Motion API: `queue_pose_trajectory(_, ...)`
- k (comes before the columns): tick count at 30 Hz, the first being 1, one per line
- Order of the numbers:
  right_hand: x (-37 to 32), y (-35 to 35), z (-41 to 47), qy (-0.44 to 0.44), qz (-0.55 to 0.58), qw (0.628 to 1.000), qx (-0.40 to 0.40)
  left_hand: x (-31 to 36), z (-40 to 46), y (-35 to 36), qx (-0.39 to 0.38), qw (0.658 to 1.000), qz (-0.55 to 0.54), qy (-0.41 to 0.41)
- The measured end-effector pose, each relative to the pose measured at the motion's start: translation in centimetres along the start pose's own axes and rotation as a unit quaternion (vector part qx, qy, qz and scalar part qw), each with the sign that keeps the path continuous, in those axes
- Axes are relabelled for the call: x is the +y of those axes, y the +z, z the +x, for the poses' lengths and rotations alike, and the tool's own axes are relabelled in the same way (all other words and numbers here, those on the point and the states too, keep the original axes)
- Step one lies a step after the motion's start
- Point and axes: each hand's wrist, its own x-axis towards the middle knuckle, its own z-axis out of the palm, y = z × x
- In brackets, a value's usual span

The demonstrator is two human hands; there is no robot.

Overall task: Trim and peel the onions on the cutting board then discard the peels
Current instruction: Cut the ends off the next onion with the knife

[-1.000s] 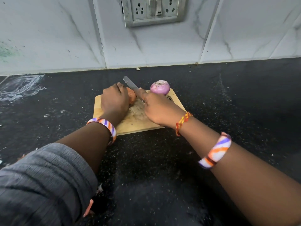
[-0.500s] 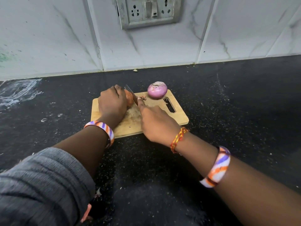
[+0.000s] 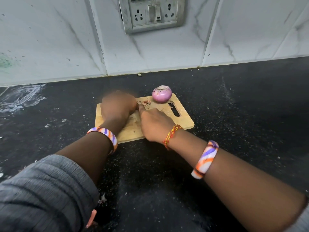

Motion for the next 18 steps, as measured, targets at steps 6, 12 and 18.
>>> queue_pose_trajectory(6, 0.5, 0.1, -2.2, -0.015, -0.045, 0.999, -0.011, -0.1, 0.3, 0.0, 0.008, 0.998, -0.039, -0.041)
queue_pose_trajectory(12, 0.3, 0.0, -2.0, -0.007, -0.039, 0.999, -0.010, -0.1, 0.3, -0.2, 0.022, 0.992, -0.089, -0.086)
queue_pose_trajectory(18, -0.1, 0.4, -1.0, -0.010, -0.027, 1.000, -0.008, -0.1, 0.3, -0.6, 0.048, 0.979, -0.141, -0.136)
